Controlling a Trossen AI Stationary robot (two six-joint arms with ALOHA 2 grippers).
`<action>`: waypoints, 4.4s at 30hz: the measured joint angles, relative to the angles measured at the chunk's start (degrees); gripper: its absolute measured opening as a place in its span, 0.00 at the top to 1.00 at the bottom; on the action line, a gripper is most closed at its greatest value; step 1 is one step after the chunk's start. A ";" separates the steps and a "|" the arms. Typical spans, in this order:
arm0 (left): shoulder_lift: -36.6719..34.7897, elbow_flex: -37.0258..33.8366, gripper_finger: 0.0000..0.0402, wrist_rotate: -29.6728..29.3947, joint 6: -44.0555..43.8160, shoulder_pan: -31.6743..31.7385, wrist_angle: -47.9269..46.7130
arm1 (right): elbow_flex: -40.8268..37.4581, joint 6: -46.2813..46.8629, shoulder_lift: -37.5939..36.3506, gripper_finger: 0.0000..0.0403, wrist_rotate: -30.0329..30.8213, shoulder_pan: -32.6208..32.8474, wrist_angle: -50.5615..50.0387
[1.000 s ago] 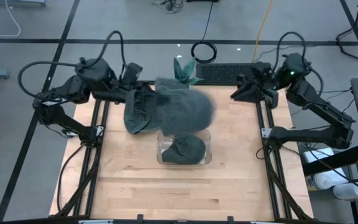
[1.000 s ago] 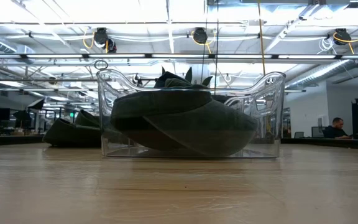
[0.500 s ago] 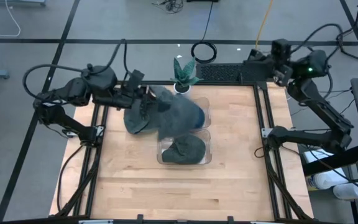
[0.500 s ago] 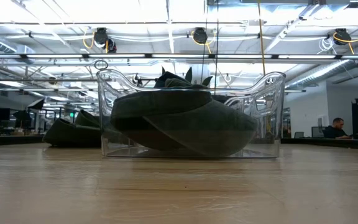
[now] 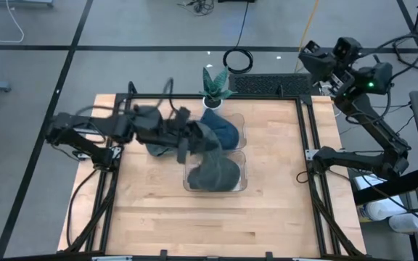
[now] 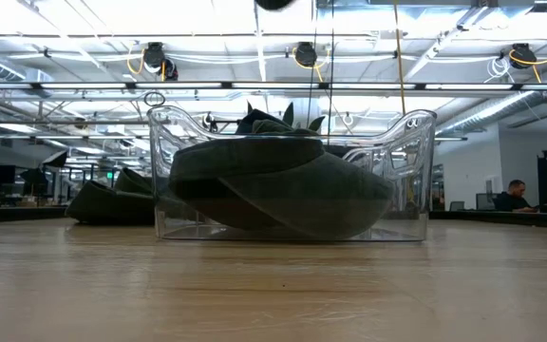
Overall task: Pick & Place hat
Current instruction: Put the bottom black cap into the bottom transparent bin
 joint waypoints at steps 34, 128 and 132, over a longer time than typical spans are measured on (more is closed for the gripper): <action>5.78 -30.05 0.95 -3.33 -19.58 -1.63 24.82 | 0.00 0.05 0.00 0.97 8.46 1.03 11.57; 15.97 -26.23 0.37 -0.25 -34.74 2.04 -3.22 | 0.00 0.32 0.17 0.98 0.92 1.03 9.32; 15.60 -26.23 0.37 0.04 -34.20 2.05 -2.98 | 0.00 0.33 0.17 0.98 0.92 1.03 9.34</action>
